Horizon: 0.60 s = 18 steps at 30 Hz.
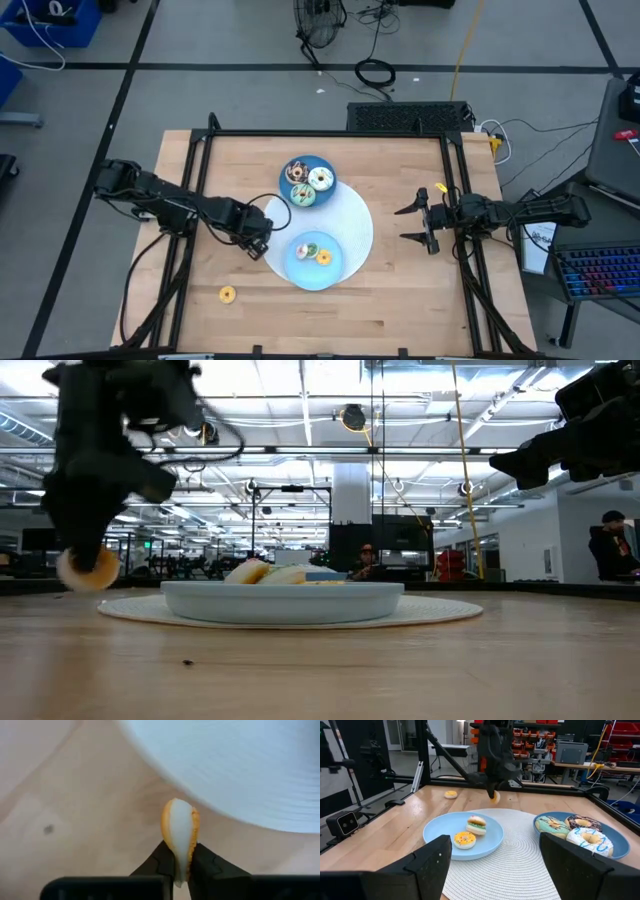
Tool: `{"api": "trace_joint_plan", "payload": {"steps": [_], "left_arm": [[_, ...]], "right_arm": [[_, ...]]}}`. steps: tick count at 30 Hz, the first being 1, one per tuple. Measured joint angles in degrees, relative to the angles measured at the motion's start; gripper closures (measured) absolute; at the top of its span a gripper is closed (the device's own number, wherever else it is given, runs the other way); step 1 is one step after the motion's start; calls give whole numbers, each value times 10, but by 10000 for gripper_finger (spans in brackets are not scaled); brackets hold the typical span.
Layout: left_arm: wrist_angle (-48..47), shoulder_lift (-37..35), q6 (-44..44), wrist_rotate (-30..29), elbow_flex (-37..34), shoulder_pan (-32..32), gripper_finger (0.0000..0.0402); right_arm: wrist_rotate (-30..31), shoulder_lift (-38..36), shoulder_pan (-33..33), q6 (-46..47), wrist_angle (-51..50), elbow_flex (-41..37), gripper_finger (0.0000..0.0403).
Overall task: Pick & Place donuts
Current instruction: Put the small orange donut on the light blue plate
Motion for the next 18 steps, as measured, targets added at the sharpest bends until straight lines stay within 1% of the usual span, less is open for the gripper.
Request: {"api": "trace_joint_plan", "payload": {"steps": [2,4,7,9,11,15,18], "left_arm": [[8,0,13,2,28,-5,368],[36,0,35,2,58,-11,375],[119,0,81,2,97,-24,390],[186,3,115,2,115,-32,390],[225,13,147,2,130,-39,382],[229,54,167,-3,150,-51,379],[229,96,161,17,149,-52,389]], "right_arm": [[0,0,0,0,0,0,115],[0,0,0,0,0,0,114],[0,0,0,0,0,0,115],[0,0,0,0,0,0,115],[0,0,0,0,0,0,114],[0,0,0,0,0,0,115],[0,0,0,0,0,0,114]]}}
